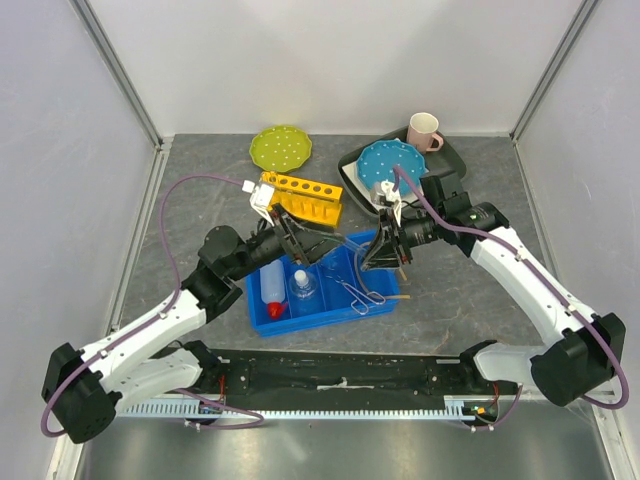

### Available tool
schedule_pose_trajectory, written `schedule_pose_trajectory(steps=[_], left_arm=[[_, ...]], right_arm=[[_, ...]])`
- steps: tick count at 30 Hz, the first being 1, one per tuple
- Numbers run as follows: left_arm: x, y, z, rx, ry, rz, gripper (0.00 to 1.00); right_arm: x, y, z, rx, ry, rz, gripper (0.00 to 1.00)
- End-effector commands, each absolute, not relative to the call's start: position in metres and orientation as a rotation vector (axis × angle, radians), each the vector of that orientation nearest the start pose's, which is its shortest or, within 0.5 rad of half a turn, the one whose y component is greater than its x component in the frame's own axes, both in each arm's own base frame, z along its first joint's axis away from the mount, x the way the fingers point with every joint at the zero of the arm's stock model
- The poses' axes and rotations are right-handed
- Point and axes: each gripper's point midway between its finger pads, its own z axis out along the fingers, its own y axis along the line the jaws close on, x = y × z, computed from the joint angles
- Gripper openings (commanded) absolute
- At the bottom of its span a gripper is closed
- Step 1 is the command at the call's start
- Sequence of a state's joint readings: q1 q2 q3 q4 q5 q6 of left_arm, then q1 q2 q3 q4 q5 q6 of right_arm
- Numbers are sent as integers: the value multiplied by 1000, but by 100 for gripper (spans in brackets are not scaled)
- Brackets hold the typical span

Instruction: Organize the chemistry lab equipment

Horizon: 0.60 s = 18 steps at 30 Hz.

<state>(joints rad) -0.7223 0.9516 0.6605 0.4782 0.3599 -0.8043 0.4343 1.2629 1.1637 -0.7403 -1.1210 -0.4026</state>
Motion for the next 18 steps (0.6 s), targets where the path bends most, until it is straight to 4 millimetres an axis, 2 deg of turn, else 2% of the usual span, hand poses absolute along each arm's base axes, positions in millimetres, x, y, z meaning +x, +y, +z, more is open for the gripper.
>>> schedule_pose_trajectory(steps=[1, 6, 12, 18], left_arm=[[207, -302, 350, 234, 1467, -1488, 79], [211, -314, 344, 212, 1508, -1512, 70], [213, -321, 349, 194, 1509, -1542, 59], [214, -321, 346, 176, 1518, -1537, 56]], right_arm=[[188, 259, 269, -1258, 1674, 1420, 21], [191, 260, 267, -1231, 1687, 1433, 21], [194, 261, 263, -1222, 1701, 1431, 21], [194, 261, 258, -1210, 1714, 1439, 21]])
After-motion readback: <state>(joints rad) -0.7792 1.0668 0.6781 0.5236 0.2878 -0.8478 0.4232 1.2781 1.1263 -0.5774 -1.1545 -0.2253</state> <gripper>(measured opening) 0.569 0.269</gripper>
